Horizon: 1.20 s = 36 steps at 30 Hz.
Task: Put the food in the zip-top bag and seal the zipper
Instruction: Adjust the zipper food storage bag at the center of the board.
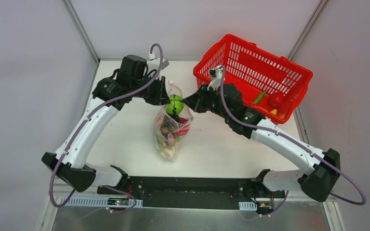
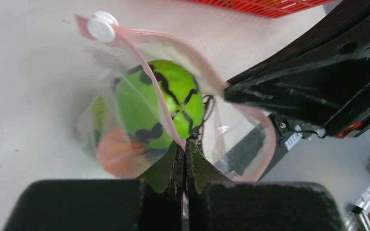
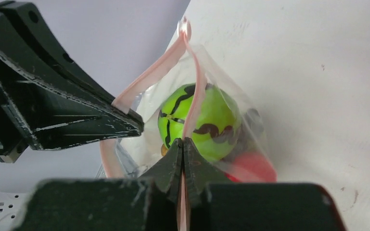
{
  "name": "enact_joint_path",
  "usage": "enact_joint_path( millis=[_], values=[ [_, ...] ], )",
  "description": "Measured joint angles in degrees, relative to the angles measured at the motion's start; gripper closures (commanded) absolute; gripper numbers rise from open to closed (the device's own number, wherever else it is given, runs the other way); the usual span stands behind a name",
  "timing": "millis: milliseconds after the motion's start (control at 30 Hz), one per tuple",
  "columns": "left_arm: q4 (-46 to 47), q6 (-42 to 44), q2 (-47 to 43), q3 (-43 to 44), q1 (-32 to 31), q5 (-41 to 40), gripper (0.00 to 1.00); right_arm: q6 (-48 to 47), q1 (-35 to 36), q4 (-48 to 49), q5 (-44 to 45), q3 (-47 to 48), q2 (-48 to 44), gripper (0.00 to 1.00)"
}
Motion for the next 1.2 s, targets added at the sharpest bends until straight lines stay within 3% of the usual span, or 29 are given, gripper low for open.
enact_joint_path(
  millis=[400,700,900,1200],
  values=[
    [5.03,-2.21,4.20,-0.33,-0.09,9.90,1.00,8.17,0.59,11.69,-1.84,-3.72,0.90,1.00],
    [10.93,-4.98,3.08,-5.84,-0.09,15.52,1.00,9.11,2.32,12.52,4.28,-3.87,2.36,1.00],
    [8.96,-2.58,2.93,-5.84,-0.11,13.57,1.00,6.60,3.48,11.37,5.95,-4.15,1.68,1.00],
    [6.62,2.82,-1.07,-4.63,0.00,8.44,1.00,1.27,3.96,5.77,1.57,-5.79,-7.10,1.00]
  ],
)
